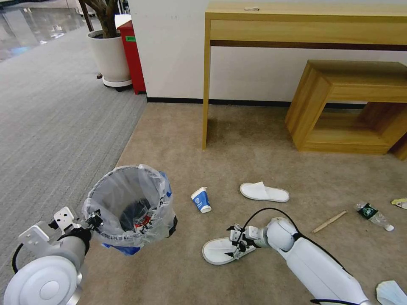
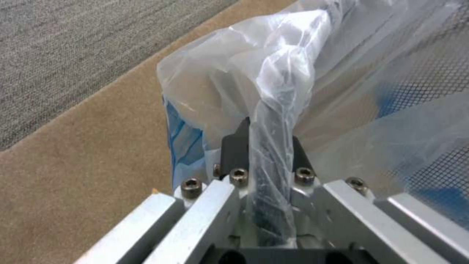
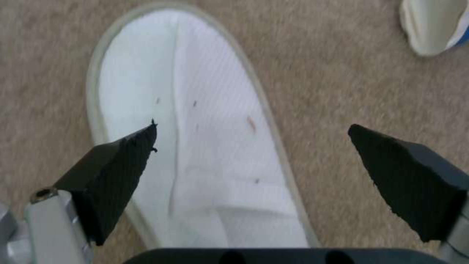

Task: Pick up the trash bin and place the garbage on the floor into it.

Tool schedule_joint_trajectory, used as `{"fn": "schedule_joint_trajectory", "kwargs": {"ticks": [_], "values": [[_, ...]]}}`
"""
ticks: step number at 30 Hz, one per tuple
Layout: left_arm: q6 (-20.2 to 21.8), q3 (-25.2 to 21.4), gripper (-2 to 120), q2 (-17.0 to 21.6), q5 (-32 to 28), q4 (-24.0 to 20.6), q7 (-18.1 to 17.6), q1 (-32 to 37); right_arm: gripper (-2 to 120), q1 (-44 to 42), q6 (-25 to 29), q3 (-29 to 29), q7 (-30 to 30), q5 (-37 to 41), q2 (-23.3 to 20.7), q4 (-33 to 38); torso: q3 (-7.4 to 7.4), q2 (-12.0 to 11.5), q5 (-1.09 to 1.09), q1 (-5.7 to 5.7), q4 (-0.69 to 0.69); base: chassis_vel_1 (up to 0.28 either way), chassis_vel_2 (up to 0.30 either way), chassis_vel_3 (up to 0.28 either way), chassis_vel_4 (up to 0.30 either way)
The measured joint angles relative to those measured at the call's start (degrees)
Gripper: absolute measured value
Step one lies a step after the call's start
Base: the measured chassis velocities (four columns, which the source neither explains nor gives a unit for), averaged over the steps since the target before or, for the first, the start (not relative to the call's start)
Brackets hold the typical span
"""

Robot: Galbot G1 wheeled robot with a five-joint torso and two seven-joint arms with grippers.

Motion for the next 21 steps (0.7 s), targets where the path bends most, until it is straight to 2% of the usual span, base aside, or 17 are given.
{"fn": "schedule_joint_trajectory", "kwargs": {"ticks": [7, 16, 21], "values": [[0.0, 0.3, 1, -0.2, 0.3, 0.0, 0.0, -0.1, 100, -2.4, -4.3, 0.2, 2.2, 3.9, -0.2, 3.1, 0.0, 0.0, 0.0, 0.0, -0.01, 0.0, 0.0, 0.0, 0.0], [-0.1, 0.7, 1, -0.2, 0.6, 0.0, 0.1, -0.3, 100, -5.0, -13.3, -0.2, 8.2, 14.0, -1.6, 6.4, 0.0, 0.0, 0.0, 0.0, -0.01, 0.0, 0.0, 0.0, 0.0], [-0.1, 0.7, 1, -0.1, 0.6, 0.1, 0.2, -0.3, 100, -5.9, -13.9, -0.4, 8.7, 14.1, -1.6, 6.7, 0.0, 0.0, 0.0, 0.0, -0.01, 0.0, 0.0, 0.0, 0.0]]}}
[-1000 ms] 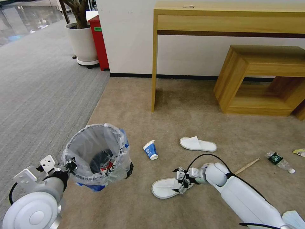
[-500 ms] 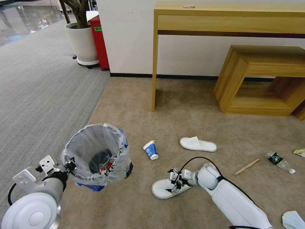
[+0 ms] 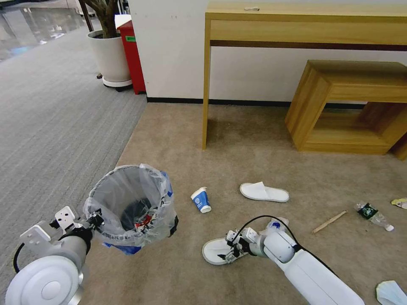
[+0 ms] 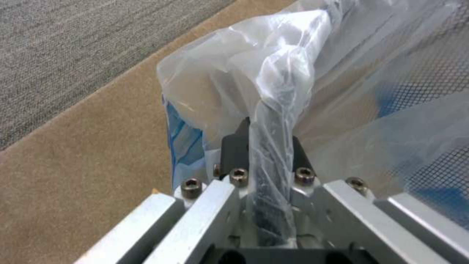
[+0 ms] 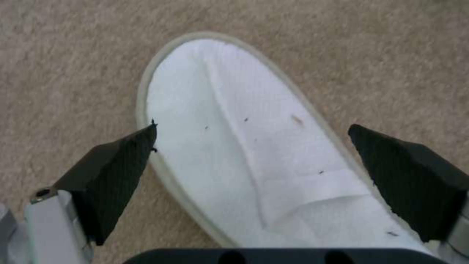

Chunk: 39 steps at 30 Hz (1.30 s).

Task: Pick up the trash bin and place the garbage on the floor into it.

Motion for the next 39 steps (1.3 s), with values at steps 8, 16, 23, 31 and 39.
{"fn": "schedule_joint_trajectory", "kwargs": {"ticks": [8, 16, 23, 31, 39], "values": [[0.0, -0.3, 1, 0.3, -0.1, 0.0, 0.1, 0.0, 100, -0.4, 0.8, -0.3, -1.2, -3.3, -0.4, -0.2, 0.0, 0.0, 0.0, 0.0, 0.0, 0.0, 0.0, 0.0, 0.0], [-0.1, -0.4, 1, 0.6, -0.2, 0.0, 0.1, 0.1, 100, -1.1, 3.0, -0.2, -2.7, -8.5, -0.4, -1.1, 0.0, 0.0, 0.0, 0.0, 0.0, 0.0, 0.0, 0.0, 0.0], [-0.2, -0.4, 1, 0.6, -0.2, 0.1, 0.1, 0.1, 88, -1.3, 4.7, 0.5, -3.6, -11.0, -0.3, -2.6, 0.0, 0.0, 0.0, 0.0, 0.0, 0.0, 0.0, 0.0, 0.0], [-0.2, -0.3, 1, 0.3, 0.0, 0.3, 0.2, 0.0, 62, -1.1, 5.6, 1.3, -3.3, -11.4, 0.3, -4.0, 0.0, 0.0, 0.0, 0.0, 0.0, 0.0, 0.0, 0.0, 0.0], [-0.3, -0.1, 1, 0.1, 0.1, 0.4, 0.3, -0.1, 61, -0.7, 5.8, 1.2, -2.3, -11.3, 0.7, -4.9, 0.0, 0.0, -0.01, 0.0, -0.01, 0.0, 0.0, 0.0, 0.0]]}}
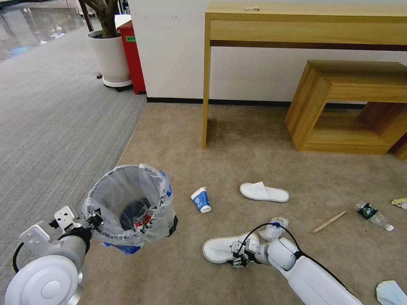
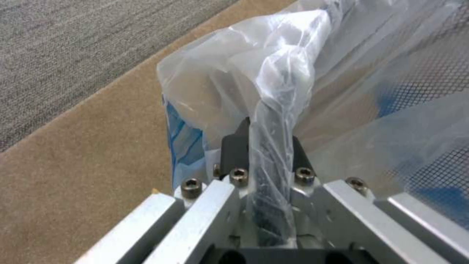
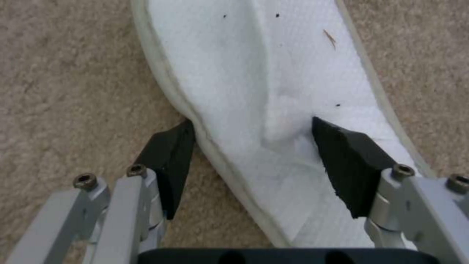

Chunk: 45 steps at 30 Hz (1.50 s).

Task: Pick up the trash bin and place the garbage on the floor into it.

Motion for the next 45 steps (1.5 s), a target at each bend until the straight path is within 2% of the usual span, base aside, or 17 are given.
{"fn": "schedule_joint_trajectory", "kwargs": {"ticks": [16, 27, 40, 45], "values": [[0.0, 0.3, 1, -0.1, 0.1, 0.2, 0.1, -0.2, 63, 0.6, 0.0, 0.2, 0.4, 1.3, -1.6, 1.6, 0.0, 0.0, 0.02, 0.01, 0.01, 0.0, 0.0, 0.0, 0.0], [0.0, 0.3, 1, -0.1, 0.2, 0.0, 0.2, -0.1, 76, 0.0, 1.0, 0.6, -1.8, 3.4, -4.3, 5.6, 0.0, 0.0, 0.01, 0.01, 0.01, 0.0, 0.0, 0.0, 0.0], [0.0, 0.4, 1, -0.2, 0.4, -0.2, 0.2, 0.1, 77, -0.2, 2.8, 1.5, -3.5, 4.0, -4.4, 5.0, 0.0, 0.0, 0.01, 0.0, 0.0, 0.0, 0.0, 0.0, 0.0], [0.0, 0.3, 1, -0.3, 0.6, -0.2, 0.2, 0.2, 73, 0.5, 3.0, 1.5, -3.4, 3.9, -3.9, 3.5, 0.0, 0.0, 0.01, 0.0, 0.01, 0.0, 0.0, 0.0, 0.0]]}}
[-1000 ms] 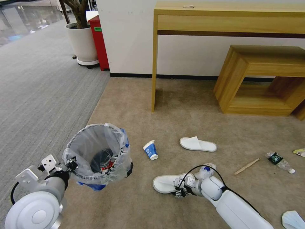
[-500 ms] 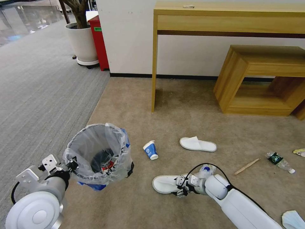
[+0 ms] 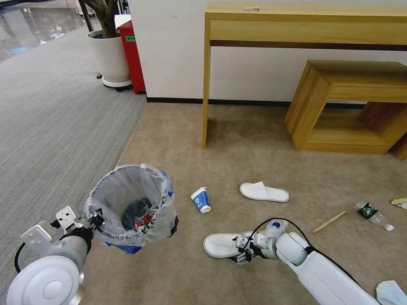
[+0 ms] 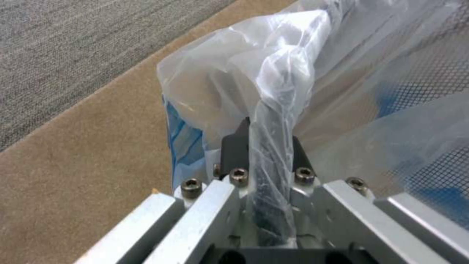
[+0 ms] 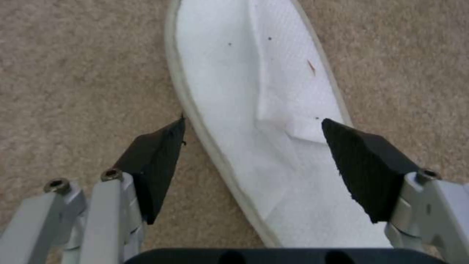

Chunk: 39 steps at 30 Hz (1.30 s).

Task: Pick up the trash bin and place the garbage on the floor into it.

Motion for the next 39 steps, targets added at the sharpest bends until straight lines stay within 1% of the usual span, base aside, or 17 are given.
{"fn": "schedule_joint_trajectory", "kwargs": {"ticks": [1, 5, 15, 28, 33, 34, 35, 36, 38, 39], "values": [[0.0, -0.1, 1, 0.0, 0.0, 0.0, 0.0, 0.0, 71, 0.2, 0.0, 0.0, 0.0, 0.0, 0.1, -0.4, 0.0, 0.0, 0.0, 0.0, 0.0, 0.0, 0.0, 0.0, 0.0], [0.0, -0.2, 1, 0.0, 0.0, 0.0, 0.0, 0.0, 68, 0.6, 0.3, 0.1, 0.0, -0.1, 0.4, -1.7, 0.0, 0.0, 0.0, 0.0, 0.0, 0.0, 0.0, 0.0, 0.0], [0.0, 0.0, 1, 0.1, 0.4, 0.3, 0.1, 0.0, 68, 1.0, 1.1, 0.7, -0.1, 0.5, 0.0, -2.0, 0.0, 0.0, 0.0, 0.0, 0.0, 0.0, 0.0, 0.0, 0.0], [0.0, -0.2, 1, 0.1, 0.6, 0.3, 0.2, 0.2, 68, 2.6, 1.9, 0.7, 0.3, 3.2, 1.5, -3.2, 0.0, 0.0, -0.01, 0.0, 0.0, 0.0, 0.0, 0.0, 0.0], [0.0, 0.0, 1, -0.1, 0.8, 0.3, 0.3, 0.2, 68, 2.7, 2.0, 0.1, 0.3, 2.8, 2.1, -4.0, 0.0, 0.0, 0.0, 0.0, 0.0, 0.0, 0.0, 0.0, 0.0], [0.0, 0.0, 1, -0.2, 0.9, 0.3, 0.3, 0.1, 66, 2.7, 2.0, 0.0, 0.3, 2.5, 2.3, -4.2, 0.0, 0.0, 0.0, 0.0, 0.0, 0.0, 0.0, 0.0, 0.0], [0.0, 0.1, 1, -0.2, 0.9, 0.3, 0.3, 0.1, 62, 2.6, 2.0, -0.1, 0.3, 2.2, 2.4, -4.5, 0.0, 0.0, 0.0, 0.0, 0.0, 0.0, 0.0, 0.0, 0.0], [0.0, 0.1, 1, -0.2, 0.9, 0.3, 0.3, 0.1, 62, 2.6, 2.0, -0.1, 0.3, 2.2, 2.4, -4.5, 0.0, 0.0, 0.0, 0.0, 0.0, 0.0, 0.0, 0.0, 0.0], [0.0, 0.2, 1, -0.4, 1.1, 0.5, 0.4, 0.1, 53, 2.6, 2.3, -0.2, 0.2, 1.7, 2.7, -5.1, 0.0, 0.0, 0.0, 0.0, 0.0, 0.0, 0.0, 0.0, 0.0], [0.0, 0.2, 1, -0.4, 1.2, 0.5, 0.4, 0.1, 51, 2.6, 2.3, -0.2, 0.2, 1.6, 2.7, -5.2, 0.0, 0.0, 0.0, 0.0, 0.0, 0.0, 0.0, 0.0, 0.0]]}}
